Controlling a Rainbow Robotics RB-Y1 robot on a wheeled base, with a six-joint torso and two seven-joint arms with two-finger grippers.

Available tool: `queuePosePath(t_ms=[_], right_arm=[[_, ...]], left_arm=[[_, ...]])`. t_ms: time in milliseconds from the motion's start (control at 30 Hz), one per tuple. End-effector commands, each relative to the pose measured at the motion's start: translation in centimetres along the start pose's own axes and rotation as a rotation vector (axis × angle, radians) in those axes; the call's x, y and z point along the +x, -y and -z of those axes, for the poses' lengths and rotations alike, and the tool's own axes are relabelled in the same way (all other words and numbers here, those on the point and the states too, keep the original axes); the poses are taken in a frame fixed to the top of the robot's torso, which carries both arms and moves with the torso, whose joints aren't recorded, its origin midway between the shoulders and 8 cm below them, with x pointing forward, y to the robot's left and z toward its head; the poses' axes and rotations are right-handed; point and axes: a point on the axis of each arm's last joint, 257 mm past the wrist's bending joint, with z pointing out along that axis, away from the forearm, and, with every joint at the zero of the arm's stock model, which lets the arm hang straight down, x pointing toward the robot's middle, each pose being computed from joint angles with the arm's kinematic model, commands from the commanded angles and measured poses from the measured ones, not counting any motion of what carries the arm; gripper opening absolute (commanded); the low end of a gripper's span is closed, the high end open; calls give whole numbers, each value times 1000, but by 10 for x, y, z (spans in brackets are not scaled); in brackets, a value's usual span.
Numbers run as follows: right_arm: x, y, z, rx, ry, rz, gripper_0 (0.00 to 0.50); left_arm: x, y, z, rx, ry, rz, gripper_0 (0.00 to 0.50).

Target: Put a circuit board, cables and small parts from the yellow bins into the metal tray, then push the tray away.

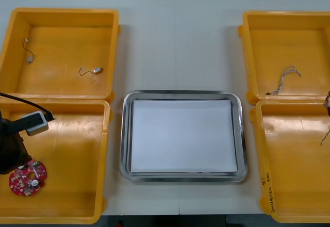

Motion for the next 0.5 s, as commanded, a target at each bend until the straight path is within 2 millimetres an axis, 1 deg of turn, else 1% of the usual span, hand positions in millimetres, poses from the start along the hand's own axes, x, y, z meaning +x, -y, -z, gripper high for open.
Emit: queuePosePath(t_ms=[33,233,333,500], right_arm=[[-13,-7,7,25,17,183,0],[-15,-21,2,18,7,273,0],[-22,-34,0,10,16,305,0],[-26,-51,-5,-2,20,352,0]], left_arm=[[-12,-1,9,-12,31,-81,500],[-8,6,3,0,16,-89,500],[-5,6,-2,-12,3,-100,500],[2,8,-9,-9,-18,-100,500]])
